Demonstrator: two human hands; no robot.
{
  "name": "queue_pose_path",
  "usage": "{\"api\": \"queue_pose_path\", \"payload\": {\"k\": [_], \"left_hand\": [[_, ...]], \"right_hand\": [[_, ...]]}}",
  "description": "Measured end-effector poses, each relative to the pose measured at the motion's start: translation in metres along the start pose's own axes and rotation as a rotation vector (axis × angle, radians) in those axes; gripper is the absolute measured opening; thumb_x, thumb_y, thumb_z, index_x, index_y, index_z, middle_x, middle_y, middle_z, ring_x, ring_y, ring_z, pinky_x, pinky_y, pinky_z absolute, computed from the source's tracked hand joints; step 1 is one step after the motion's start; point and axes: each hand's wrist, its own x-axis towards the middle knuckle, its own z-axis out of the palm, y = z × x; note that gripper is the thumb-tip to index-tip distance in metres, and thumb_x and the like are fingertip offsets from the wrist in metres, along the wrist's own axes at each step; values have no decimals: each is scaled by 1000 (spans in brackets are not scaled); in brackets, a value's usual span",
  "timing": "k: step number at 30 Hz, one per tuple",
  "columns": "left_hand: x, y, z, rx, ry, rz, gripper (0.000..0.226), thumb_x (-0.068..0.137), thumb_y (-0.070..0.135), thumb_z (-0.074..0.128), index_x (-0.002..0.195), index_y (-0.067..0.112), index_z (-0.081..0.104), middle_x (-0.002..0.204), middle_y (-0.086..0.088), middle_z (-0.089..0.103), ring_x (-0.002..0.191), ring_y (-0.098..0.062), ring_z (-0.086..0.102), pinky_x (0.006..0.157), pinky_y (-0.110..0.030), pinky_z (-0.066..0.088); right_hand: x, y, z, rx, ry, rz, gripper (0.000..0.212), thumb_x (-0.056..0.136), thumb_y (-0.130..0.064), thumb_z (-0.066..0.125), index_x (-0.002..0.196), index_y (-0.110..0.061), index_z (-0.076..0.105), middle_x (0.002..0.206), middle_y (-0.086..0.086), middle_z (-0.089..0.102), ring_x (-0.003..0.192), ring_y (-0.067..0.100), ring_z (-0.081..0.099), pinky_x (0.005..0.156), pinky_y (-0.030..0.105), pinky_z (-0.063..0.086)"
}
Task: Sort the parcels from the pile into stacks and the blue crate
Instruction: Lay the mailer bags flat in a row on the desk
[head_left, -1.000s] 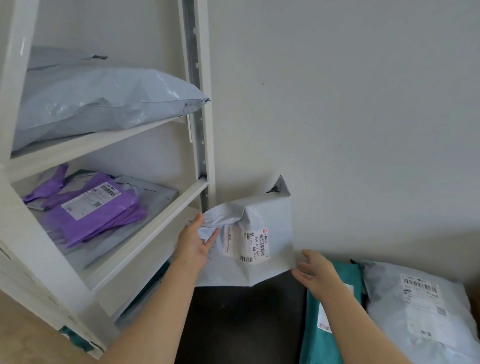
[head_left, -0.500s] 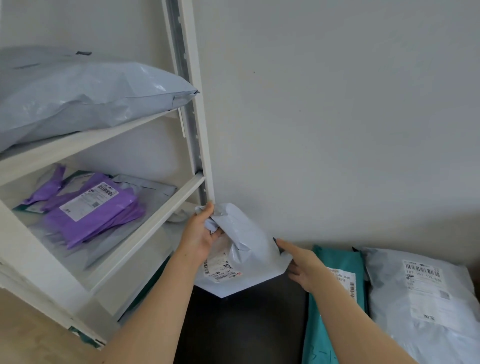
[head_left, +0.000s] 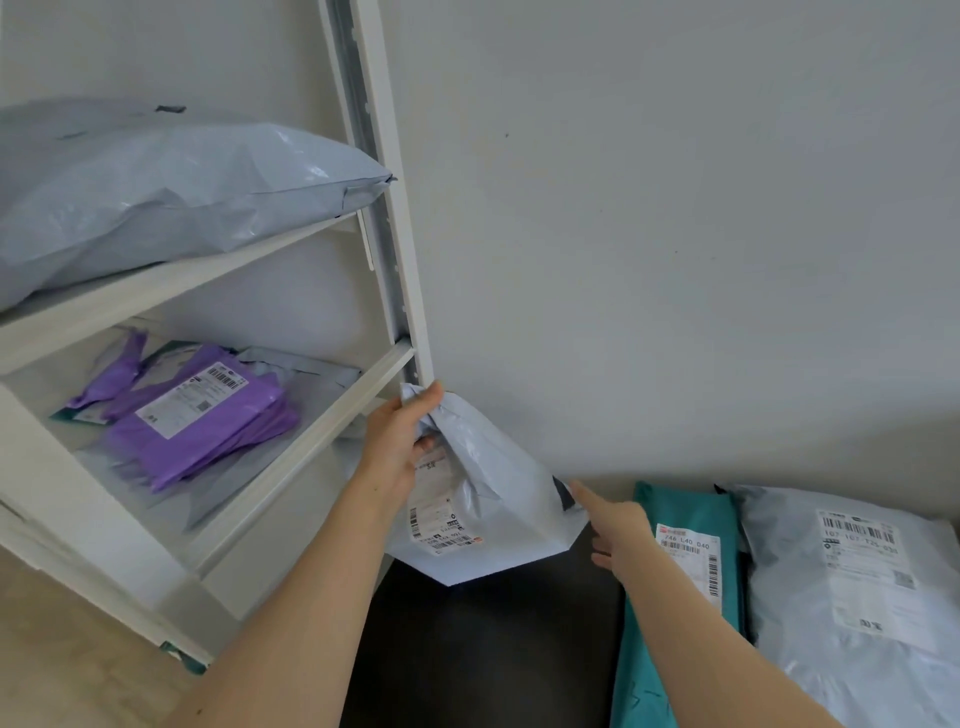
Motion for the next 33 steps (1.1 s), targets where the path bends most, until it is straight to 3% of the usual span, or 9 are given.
{"api": "queue_pose_path", "payload": {"k": [4, 9, 13, 17, 21, 23, 26, 30, 33], "left_hand": [[-2, 4, -1, 7, 15, 41, 12, 86, 17, 68, 76, 12, 63, 67, 2, 69, 63, -11, 65, 63, -25, 52], [7, -3, -16, 351, 262, 290, 27, 92, 21, 63, 72, 6, 55, 58, -4, 44, 42, -3, 39, 43, -17, 35], [15, -13, -27, 386, 366, 324, 45, 92, 26, 63, 57, 10, 40, 41, 12, 31, 45, -9, 30, 56, -25, 32], [15, -16, -29, 348, 322, 286, 49, 94, 27, 60, 57, 15, 30, 55, -1, 27, 53, -13, 26, 54, -27, 26], [21, -10, -38, 491, 297, 290, 49, 100, 36, 47, 58, 17, 28, 57, -4, 29, 54, -16, 28, 57, -30, 27], [23, -10, -41, 573, 327, 282, 50, 101, 37, 41, 58, 15, 29, 57, -5, 31, 55, -18, 29, 59, -31, 27], [24, -8, -43, 547, 351, 194, 48, 102, 40, 37, 62, 14, 37, 64, -7, 39, 60, -21, 38, 60, -31, 34], [22, -13, -44, 228, 280, 44, 40, 101, 42, 41, 114, 7, 57, 110, -7, 53, 101, -22, 53, 82, -34, 52], [24, -32, -50, 316, 207, 20, 44, 98, 49, 43, 114, 10, 57, 106, -3, 55, 102, -26, 54, 79, -32, 48]], "right_hand": [[1, 7, 3, -28, 86, -43, 24, 87, -22, 67, 89, 1, 60, 77, 14, 60, 74, 32, 63, 79, 48, 58], [1, -9, -15, -35, 239, -149, 35, 89, -24, 60, 62, -6, 48, 60, 11, 52, 64, 28, 53, 61, 32, 45], [-6, -25, -22, -64, 321, -288, 37, 87, -17, 55, 56, -14, 36, 59, 7, 44, 56, 22, 39, 52, 28, 27], [-9, -29, -31, -12, 313, -353, 41, 86, -15, 58, 55, -14, 31, 55, 5, 35, 53, 20, 27, 51, 30, 20], [-17, -31, -39, 165, 166, -404, 27, 85, -14, 60, 60, -12, 49, 60, 5, 43, 60, 20, 33, 58, 30, 28], [-21, -34, -42, 267, 92, -369, 15, 85, -13, 58, 74, -14, 69, 82, 6, 68, 74, 19, 49, 75, 29, 40], [-18, -39, -45, 436, -13, -280, 16, 86, -14, 53, 82, -11, 68, 108, 14, 72, 78, 21, 53, 77, 29, 45], [-16, -43, -44, 532, -9, -163, 17, 94, -22, 56, 81, -12, 58, 79, 6, 63, 66, 20, 56, 63, 30, 47], [-12, -39, -40, 544, 43, -74, 20, 96, -20, 55, 78, -11, 55, 76, 6, 58, 64, 20, 55, 65, 33, 50]]}}
